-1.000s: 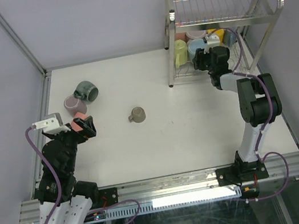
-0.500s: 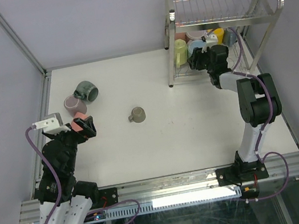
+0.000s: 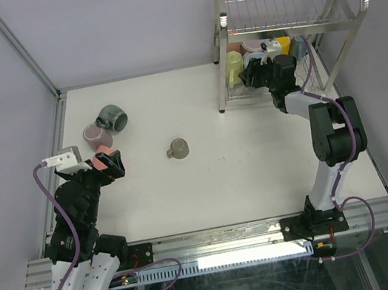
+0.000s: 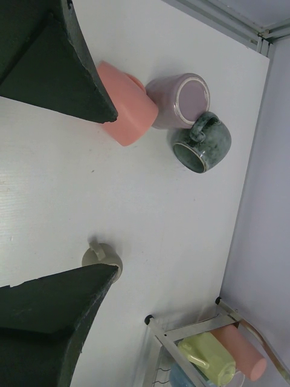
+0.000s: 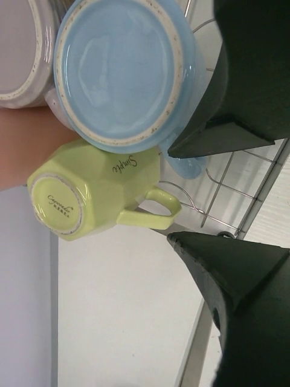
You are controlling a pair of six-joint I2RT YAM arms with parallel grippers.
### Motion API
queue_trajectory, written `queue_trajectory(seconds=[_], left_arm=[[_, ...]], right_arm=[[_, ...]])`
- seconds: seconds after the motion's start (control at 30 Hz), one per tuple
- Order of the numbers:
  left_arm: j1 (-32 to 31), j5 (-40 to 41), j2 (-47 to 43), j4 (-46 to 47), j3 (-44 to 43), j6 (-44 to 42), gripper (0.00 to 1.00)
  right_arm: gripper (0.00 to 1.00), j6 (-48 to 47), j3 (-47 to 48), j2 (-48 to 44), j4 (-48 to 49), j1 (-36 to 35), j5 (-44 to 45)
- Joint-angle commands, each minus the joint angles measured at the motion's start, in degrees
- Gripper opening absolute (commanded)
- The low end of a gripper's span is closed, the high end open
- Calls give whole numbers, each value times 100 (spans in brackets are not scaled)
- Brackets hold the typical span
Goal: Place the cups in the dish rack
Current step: Turn the cup upside down in the dish rack.
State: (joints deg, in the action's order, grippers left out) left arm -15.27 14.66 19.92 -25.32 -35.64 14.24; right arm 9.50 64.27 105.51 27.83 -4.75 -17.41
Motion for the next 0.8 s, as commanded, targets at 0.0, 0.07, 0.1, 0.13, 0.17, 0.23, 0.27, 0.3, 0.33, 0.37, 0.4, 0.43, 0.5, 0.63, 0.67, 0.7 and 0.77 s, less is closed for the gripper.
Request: queue_trajectory(seconds=[0.0,0.07,0.1,0.13,0.17,0.23,0.27,0.3,0.33,0.37,0.4,0.43,0.5,0.63,0.67,0.7,0.77], left_arm=[[76,-137,32,221,-5,-88,99],[76,-133,33,220,-5,-88,99],[76,-131,30,221,-5,-88,99],[77,-137,34,221,-5,-87,99],[77,-136,33,221,-5,-86,99],[75,-160,37,220,-5,-79,99],[76,-176,44,225,-5,-79,99],[76,-191,53,235,3,-79,99],[77,-212,63,250,13,-79,99],[82,-224,66,255,13,-80,99],[85,-243,80,256,14,-80,99],[85,-257,84,263,13,-85,99],[90,-294,92,281,26,-79,99],[107,-439,132,329,56,-24,99],[107,-515,153,348,73,0,99],[106,-603,195,380,75,20,99],[109,-737,283,422,62,79,99]], right_arm=[[55,60,-2,-597,477,35,-269],[55,88,-82,-674,486,33,-339],[55,101,-119,-705,484,30,-382],[55,117,-151,-746,476,31,-424],[55,116,-184,-784,473,33,-461],[54,120,-250,-873,436,39,-553],[54,120,-288,-915,419,40,-607],[54,109,-328,-961,389,42,-664],[54,89,-364,-1015,350,38,-716],[54,62,-412,-1079,320,36,-766],[54,30,-468,-1144,305,44,-806],[54,14,-522,-1219,294,47,-848],[54,-8,-637,-1372,234,57,-947],[54,-78,-833,-1692,-4,88,-1257],[54,-107,-873,-1760,-48,96,-1310],[54,-132,-953,-1825,-62,90,-1329],[54,-207,-995,-1891,-140,94,-1327]])
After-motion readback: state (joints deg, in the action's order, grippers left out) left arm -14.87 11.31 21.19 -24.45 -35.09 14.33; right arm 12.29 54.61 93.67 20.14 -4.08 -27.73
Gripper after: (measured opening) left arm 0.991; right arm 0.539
